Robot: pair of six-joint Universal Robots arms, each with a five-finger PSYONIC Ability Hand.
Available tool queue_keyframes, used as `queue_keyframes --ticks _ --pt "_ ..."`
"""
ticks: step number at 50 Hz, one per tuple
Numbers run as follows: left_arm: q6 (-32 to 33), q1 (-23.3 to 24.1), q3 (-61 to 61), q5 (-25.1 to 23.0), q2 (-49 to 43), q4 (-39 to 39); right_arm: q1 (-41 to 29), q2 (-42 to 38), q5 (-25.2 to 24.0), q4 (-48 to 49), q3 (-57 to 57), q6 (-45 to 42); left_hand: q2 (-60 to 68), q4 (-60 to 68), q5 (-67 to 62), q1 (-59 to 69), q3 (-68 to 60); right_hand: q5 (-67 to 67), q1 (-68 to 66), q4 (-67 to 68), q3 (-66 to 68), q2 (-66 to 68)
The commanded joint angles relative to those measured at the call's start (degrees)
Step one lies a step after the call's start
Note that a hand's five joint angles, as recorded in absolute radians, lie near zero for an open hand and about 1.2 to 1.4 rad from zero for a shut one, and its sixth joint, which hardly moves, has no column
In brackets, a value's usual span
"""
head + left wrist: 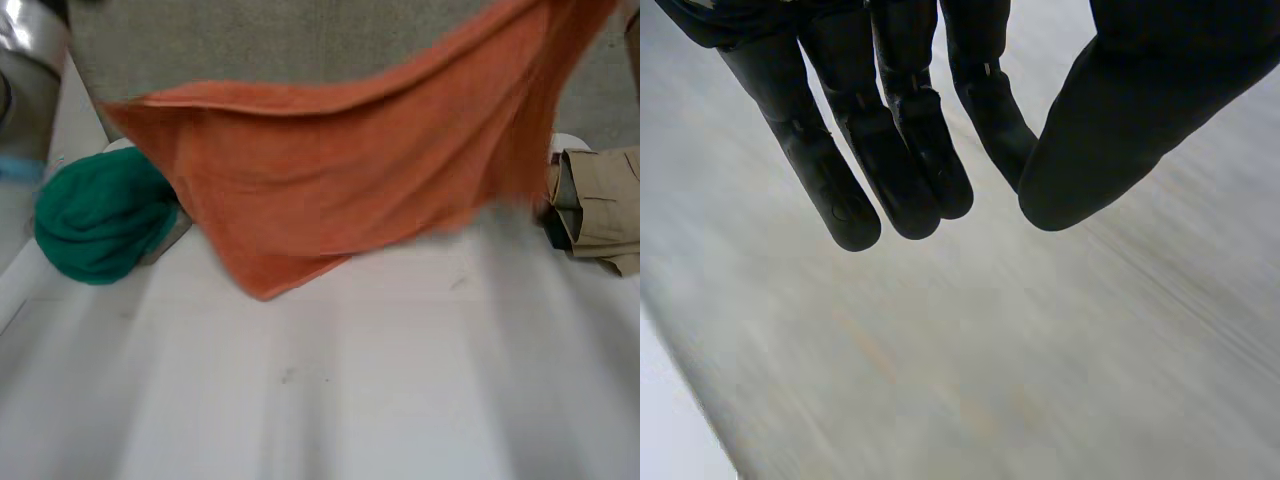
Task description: Fold the laundry.
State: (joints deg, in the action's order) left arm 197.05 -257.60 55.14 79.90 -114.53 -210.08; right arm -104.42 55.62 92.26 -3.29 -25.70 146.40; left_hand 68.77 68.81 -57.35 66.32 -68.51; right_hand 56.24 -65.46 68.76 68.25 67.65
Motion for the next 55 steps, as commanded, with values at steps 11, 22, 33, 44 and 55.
queue_keyframes --ticks 11,22,33,44,55 --pt "-8.35 -0.27 11.11 3.86 0.09 -4.91 0.88 4.49 -1.91 13.05 -23.06 1.87 11.23 11.19 -12.65 13.68 -11.49 13.76 -14.54 11.24 11.75 12.35" --pt "-8.43 2.10 25.02 0.34 -2.18 -0.15 -0.35 9.76 -6.56 10.50 -34.50 0.73 -56.54 -56.58 55.12 -54.09 56.28 13.76 -14.54 11.24 11.75 12.35" --pt "-9.22 9.57 13.69 0.69 -15.01 -0.07 -10.70 24.95 -13.24 9.80 -35.12 1.52 -57.55 -57.58 56.12 -55.10 57.28 13.76 -14.54 11.24 11.75 12.35" --pt "-9.31 16.16 1.65 0.96 -29.08 0.46 -20.20 33.84 -13.24 4.09 -34.94 1.61 -58.22 -58.26 56.80 -55.77 57.95 13.76 -14.54 11.24 11.75 12.35" --pt "-9.22 19.33 -10.31 3.76 -39.72 2.30 -19.95 37.89 -12.63 2.59 -34.15 3.72 11.23 11.19 -12.65 13.68 -11.49 13.76 -14.54 11.24 11.75 12.35"
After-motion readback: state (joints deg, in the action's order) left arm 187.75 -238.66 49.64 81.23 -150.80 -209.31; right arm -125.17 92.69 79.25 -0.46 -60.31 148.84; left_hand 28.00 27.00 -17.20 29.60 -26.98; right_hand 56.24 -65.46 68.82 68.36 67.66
